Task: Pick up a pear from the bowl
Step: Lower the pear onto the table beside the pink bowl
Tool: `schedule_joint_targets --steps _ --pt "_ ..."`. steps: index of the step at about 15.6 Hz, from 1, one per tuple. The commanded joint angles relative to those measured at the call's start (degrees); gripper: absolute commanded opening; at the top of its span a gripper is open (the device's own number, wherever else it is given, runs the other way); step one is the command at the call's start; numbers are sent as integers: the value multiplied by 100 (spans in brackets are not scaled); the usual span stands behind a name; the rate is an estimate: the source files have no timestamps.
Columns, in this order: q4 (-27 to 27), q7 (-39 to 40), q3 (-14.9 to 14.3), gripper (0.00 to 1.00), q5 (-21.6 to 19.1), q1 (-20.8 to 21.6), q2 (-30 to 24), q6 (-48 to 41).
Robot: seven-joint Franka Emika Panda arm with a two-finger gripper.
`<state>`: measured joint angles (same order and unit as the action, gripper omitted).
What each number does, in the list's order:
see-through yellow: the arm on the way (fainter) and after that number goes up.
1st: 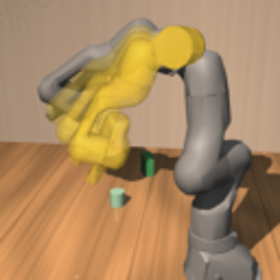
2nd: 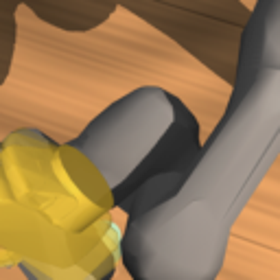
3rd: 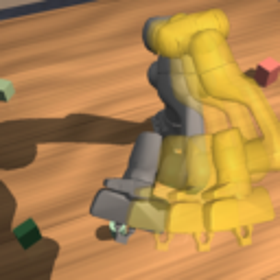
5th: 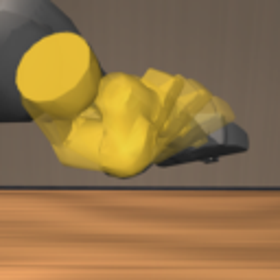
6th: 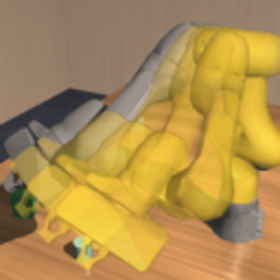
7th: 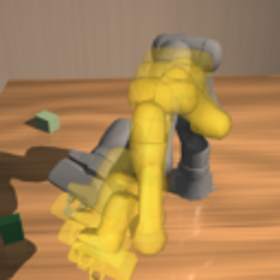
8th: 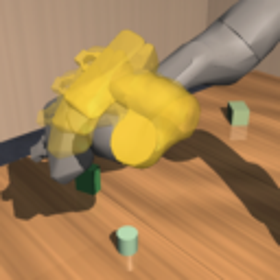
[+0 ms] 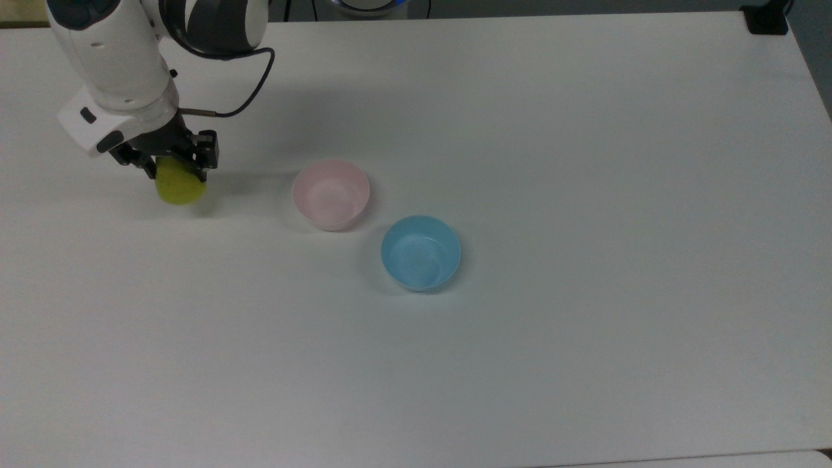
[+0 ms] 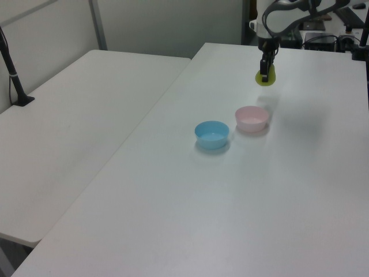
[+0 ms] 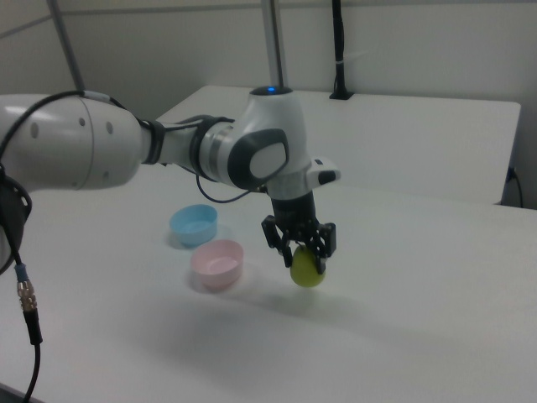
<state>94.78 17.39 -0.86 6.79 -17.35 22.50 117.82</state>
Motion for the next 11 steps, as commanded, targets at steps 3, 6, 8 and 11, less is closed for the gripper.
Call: schedule_joint_targets --steps 3,6,8,11 --pt "-65 99 -11 46 234 -49 413 329" --pt "-57 54 -11 65 314 -49 501 452" --pt "-57 54 -11 78 314 -49 484 453" --pt "-65 2 -2 100 296 -23 291 382"
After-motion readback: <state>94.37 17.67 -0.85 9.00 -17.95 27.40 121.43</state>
